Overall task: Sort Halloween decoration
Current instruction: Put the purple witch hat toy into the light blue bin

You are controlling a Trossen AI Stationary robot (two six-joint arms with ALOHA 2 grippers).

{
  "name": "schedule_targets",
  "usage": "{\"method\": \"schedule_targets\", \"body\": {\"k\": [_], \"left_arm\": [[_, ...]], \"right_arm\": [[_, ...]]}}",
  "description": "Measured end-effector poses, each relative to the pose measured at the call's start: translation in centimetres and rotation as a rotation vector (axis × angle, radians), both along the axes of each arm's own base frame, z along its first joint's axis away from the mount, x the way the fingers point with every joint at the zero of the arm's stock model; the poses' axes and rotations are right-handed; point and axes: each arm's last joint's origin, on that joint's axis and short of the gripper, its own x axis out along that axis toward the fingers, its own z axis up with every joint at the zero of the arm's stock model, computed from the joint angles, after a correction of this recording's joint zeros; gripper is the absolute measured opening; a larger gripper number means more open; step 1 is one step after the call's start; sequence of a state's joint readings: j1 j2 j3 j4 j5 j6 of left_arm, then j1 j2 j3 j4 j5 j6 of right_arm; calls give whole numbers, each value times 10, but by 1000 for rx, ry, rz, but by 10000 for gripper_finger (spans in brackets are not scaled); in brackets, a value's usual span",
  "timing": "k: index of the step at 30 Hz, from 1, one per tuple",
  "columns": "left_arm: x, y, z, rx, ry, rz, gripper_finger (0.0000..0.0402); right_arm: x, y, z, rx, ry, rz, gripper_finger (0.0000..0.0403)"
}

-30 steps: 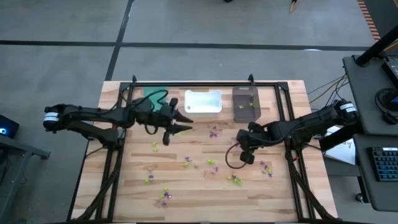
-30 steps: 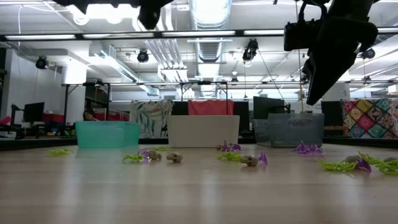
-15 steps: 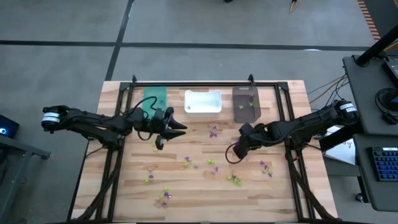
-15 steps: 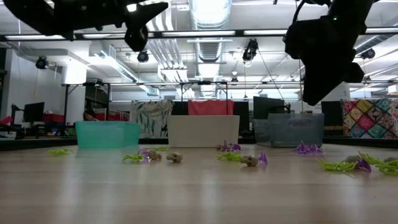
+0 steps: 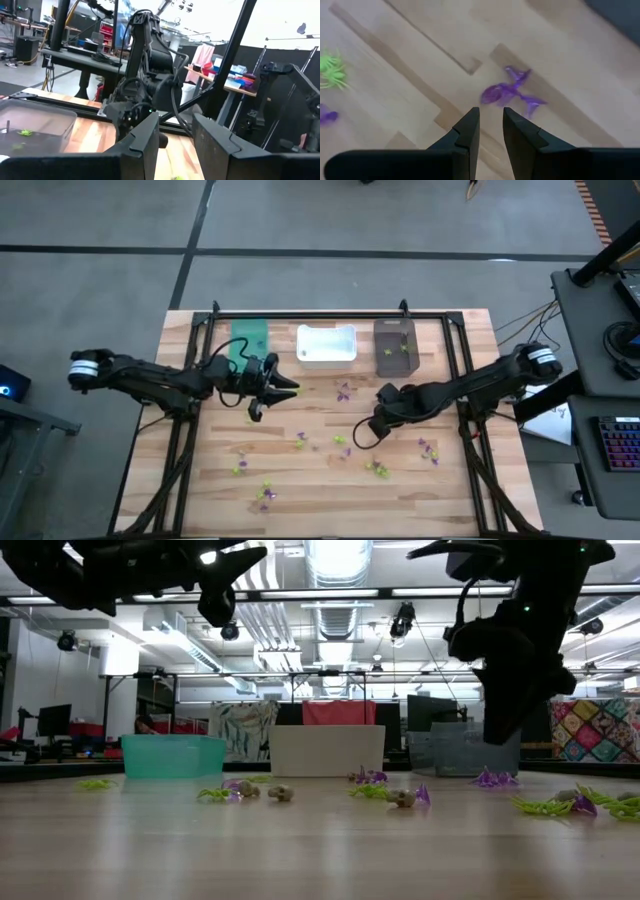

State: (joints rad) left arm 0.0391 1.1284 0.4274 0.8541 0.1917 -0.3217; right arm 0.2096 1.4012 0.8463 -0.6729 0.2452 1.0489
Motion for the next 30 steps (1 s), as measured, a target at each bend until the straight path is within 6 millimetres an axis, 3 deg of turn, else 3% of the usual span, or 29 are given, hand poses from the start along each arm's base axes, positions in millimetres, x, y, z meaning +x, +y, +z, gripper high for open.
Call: {"method": "schedule_targets", "body": {"k": [18, 30], "left_arm": [[18, 1, -6, -54, 27, -6, 100], [27, 1, 3, -28, -1, -3, 100]], "right_arm": [[8, -2, -13, -18, -18, -159, 75], [14, -1, -30, -50, 16, -178, 75]]}}
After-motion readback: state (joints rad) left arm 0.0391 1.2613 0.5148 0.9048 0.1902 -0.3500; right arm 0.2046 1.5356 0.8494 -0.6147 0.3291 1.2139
